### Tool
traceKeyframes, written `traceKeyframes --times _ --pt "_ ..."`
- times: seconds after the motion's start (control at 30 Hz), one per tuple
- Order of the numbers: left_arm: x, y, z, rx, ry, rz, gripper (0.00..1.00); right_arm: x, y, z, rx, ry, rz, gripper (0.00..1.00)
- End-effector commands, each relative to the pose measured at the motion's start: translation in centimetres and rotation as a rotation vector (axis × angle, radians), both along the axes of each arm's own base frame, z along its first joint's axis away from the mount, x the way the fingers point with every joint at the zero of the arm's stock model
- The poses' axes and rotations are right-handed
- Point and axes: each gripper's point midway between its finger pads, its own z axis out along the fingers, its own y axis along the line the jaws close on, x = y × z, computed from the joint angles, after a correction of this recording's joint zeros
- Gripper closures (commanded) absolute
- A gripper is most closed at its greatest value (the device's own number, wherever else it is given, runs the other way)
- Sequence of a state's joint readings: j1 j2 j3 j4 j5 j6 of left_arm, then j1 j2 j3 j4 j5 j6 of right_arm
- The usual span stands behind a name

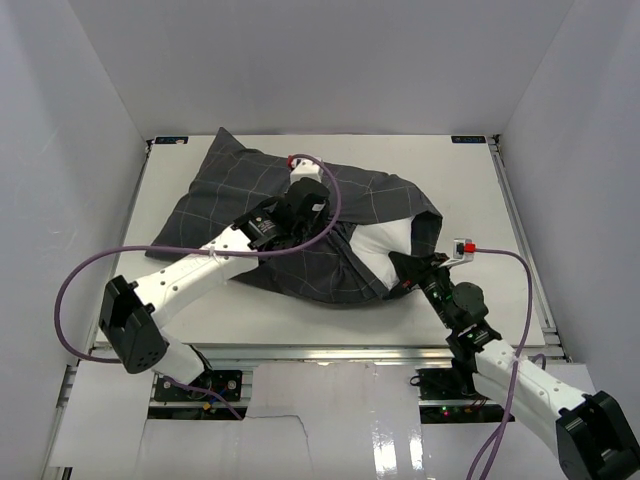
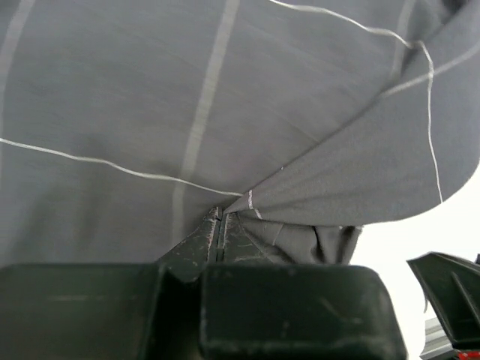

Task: Remove the pillowcase from the pillow

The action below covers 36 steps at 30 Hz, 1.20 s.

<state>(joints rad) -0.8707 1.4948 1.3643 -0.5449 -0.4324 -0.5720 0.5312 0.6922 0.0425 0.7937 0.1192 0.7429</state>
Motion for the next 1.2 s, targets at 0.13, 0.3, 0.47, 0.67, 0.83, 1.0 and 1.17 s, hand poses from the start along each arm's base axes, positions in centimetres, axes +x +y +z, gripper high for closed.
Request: traceKeyframes --times 0.13,0.3,0.47,0.67,0.83,1.0,1.17 --pt "1.0 8.9 1.4 0.079 -0.014 0.171 1.00 1.4 -2.1 2.9 0.015 -0.063 -0.128 0.92" --pt "0.0 8.8 2.4 0.031 -0.002 0.118 0.76 1.3 -1.6 3.1 0.012 -0.061 -0.104 0.92" --pt "-5.7 1.3 4.0 -0.228 0.101 -0.354 0.24 1.8 -0.2 3.8 0.013 -0.040 -0.048 0.92" --pt "-9.8 -1.4 5.0 -0.333 0.082 -0.517 0.14 2.7 0.8 5.4 0.004 -0.019 -0.045 0.92" --pt "-11.8 -3.5 0.9 -0.259 0.116 -0.535 0.14 4.0 1.9 9.5 0.003 -0.027 -0.044 0.92" --pt "-11.9 -4.6 -2.0 -0.205 0.107 -0.490 0.14 3.9 2.0 10.7 0.011 -0.031 -0.042 0.92" --pt "-10.5 -4.3 -4.6 -0.131 0.119 -0.385 0.59 3.8 1.6 11.7 0.015 -0.046 -0.059 0.92"
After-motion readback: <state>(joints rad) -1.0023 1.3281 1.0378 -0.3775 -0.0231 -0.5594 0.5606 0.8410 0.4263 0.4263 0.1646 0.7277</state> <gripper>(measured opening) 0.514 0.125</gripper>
